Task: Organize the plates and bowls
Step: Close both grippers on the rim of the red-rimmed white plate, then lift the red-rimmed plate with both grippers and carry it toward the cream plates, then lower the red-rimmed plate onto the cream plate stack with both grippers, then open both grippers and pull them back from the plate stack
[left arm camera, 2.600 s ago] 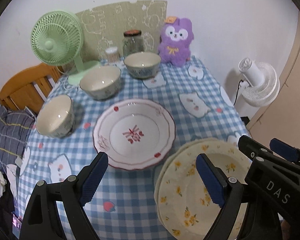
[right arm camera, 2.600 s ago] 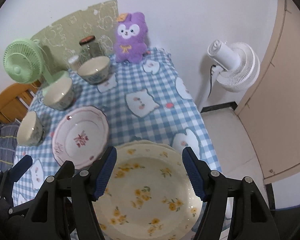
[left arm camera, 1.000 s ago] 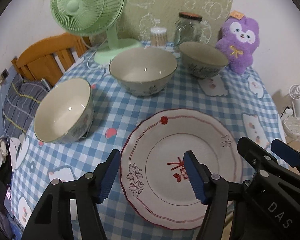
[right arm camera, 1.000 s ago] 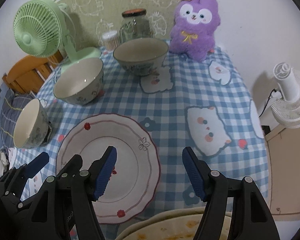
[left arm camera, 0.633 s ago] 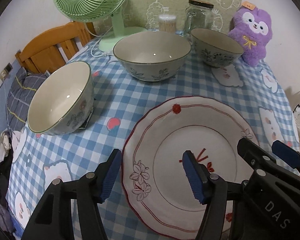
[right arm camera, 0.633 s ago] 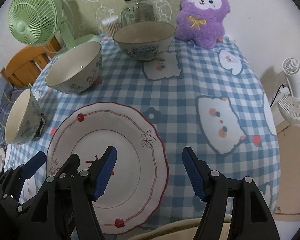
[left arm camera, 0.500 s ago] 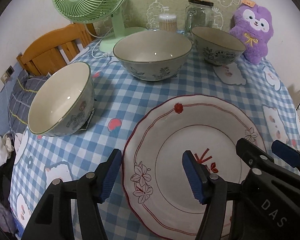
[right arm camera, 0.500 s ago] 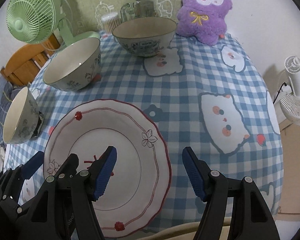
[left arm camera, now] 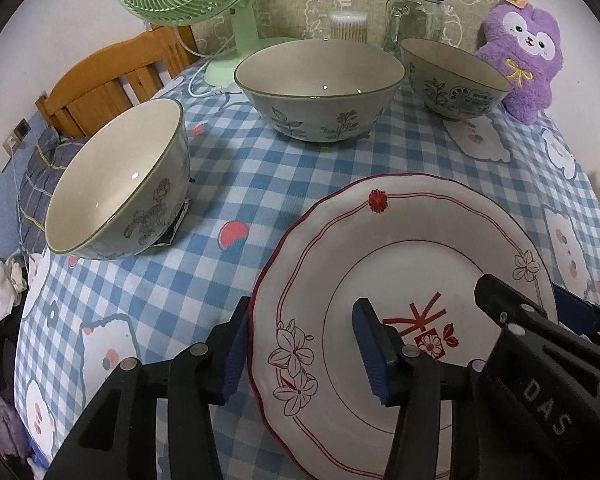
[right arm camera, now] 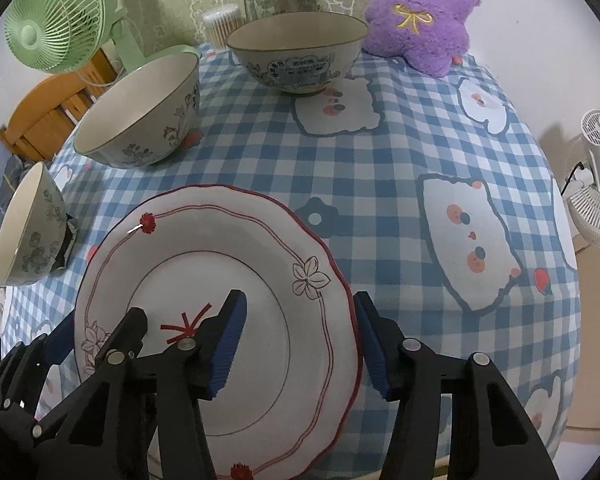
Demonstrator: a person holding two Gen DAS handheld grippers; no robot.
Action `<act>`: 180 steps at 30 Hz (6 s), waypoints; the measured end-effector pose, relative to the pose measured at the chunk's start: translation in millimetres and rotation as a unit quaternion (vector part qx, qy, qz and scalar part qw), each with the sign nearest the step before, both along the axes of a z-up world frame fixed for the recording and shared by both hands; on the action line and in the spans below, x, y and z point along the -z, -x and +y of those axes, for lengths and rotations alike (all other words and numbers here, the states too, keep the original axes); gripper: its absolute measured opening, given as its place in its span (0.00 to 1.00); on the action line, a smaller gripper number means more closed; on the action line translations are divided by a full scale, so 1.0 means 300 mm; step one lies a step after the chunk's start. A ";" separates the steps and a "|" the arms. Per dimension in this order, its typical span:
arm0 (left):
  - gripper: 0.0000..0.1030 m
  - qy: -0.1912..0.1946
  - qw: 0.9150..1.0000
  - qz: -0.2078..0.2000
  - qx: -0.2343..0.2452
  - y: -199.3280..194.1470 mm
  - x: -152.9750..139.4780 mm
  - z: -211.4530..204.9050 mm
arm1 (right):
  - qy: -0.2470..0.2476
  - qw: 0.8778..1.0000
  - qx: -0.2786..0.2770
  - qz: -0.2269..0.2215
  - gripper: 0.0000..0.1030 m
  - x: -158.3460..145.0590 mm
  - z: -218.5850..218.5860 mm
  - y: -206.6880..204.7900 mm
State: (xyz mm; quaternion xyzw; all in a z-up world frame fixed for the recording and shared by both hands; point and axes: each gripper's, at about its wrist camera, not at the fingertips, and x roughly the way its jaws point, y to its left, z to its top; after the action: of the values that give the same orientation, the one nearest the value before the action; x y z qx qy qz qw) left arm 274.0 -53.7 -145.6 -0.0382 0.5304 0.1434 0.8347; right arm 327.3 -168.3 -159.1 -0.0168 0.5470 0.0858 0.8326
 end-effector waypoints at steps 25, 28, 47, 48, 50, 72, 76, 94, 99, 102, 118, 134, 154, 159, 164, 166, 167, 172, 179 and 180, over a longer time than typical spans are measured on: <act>0.36 0.016 1.000 0.009 -0.005 -0.009 -0.002 0.032 | 0.020 1.000 0.004 0.016 0.50 0.010 0.002 -0.007; 0.36 0.016 1.000 0.011 -0.004 -0.006 -0.002 0.027 | 0.021 1.000 0.010 0.019 0.50 0.009 -0.001 -0.002; 0.36 0.017 1.000 -0.014 0.007 0.053 -0.117 0.009 | 0.028 0.999 0.013 -0.012 0.50 -0.136 -0.016 0.066; 0.36 0.017 1.000 -0.017 0.009 0.054 -0.126 0.006 | 0.026 0.999 0.014 -0.015 0.50 -0.151 -0.017 0.073; 0.36 0.017 1.000 -0.021 0.012 0.060 -0.149 0.006 | 0.025 0.999 0.016 -0.019 0.50 -0.170 -0.022 0.080; 0.36 0.009 0.995 -0.081 0.053 0.184 -0.382 -0.031 | 0.024 0.995 0.061 -0.072 0.50 -0.403 -0.082 0.257; 0.36 0.011 0.994 -0.086 0.071 0.202 -0.402 -0.050 | 0.026 0.993 0.077 -0.082 0.50 -0.432 -0.104 0.301; 0.36 0.034 0.983 -0.079 0.160 0.300 -0.374 -0.206 | 0.049 0.982 0.166 -0.079 0.50 -0.403 -0.278 0.474; 0.36 0.030 0.980 -0.081 0.180 0.318 -0.358 -0.257 | 0.051 0.979 0.184 -0.069 0.50 -0.365 -0.329 0.507; 0.36 0.031 0.979 -0.075 0.186 0.326 -0.334 -0.284 | 0.049 0.979 0.188 -0.060 0.50 -0.335 -0.353 0.517; 0.36 0.028 0.978 -0.047 0.199 0.367 -0.232 -0.381 | 0.052 0.978 0.196 -0.040 0.50 -0.238 -0.445 0.553; 0.36 0.030 0.977 -0.030 0.207 0.404 -0.171 -0.435 | 0.061 0.977 0.202 -0.029 0.50 -0.183 -0.495 0.595; 0.36 -0.003 0.974 -0.028 0.224 0.442 -0.115 -0.469 | 0.056 0.977 0.206 -0.015 0.50 -0.113 -0.499 0.626; 0.37 -0.019 0.974 -0.036 0.225 0.449 -0.112 -0.477 | 0.065 0.977 0.203 -0.020 0.50 -0.107 -0.491 0.624; 0.40 -0.031 0.973 -0.039 0.226 0.453 -0.105 -0.489 | 0.070 0.976 0.203 -0.022 0.52 -0.104 -0.486 0.618; 0.42 -0.033 0.973 -0.039 0.226 0.453 -0.104 -0.491 | 0.072 0.977 0.201 -0.021 0.52 -0.102 -0.485 0.616; 0.42 -0.035 0.973 -0.040 0.226 0.453 -0.103 -0.493 | 0.071 0.977 0.201 -0.020 0.53 -0.101 -0.486 0.615; 0.42 -0.041 0.974 -0.040 0.219 0.449 -0.101 -0.489 | 0.070 0.978 0.195 -0.016 0.62 -0.096 -0.482 0.600; 0.54 -0.038 0.975 -0.037 0.214 0.448 -0.097 -0.491 | 0.055 0.983 0.174 -0.010 0.69 -0.089 -0.474 0.584; 0.55 -0.038 0.976 -0.036 0.210 0.445 -0.097 -0.487 | 0.054 0.984 0.171 -0.008 0.70 -0.088 -0.474 0.580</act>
State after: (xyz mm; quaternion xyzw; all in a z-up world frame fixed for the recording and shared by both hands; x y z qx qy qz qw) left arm 140.3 -199.7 -116.3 0.1005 0.4906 -0.0171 0.8654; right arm 153.4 -310.7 -132.8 0.0313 0.5393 -0.0876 0.8370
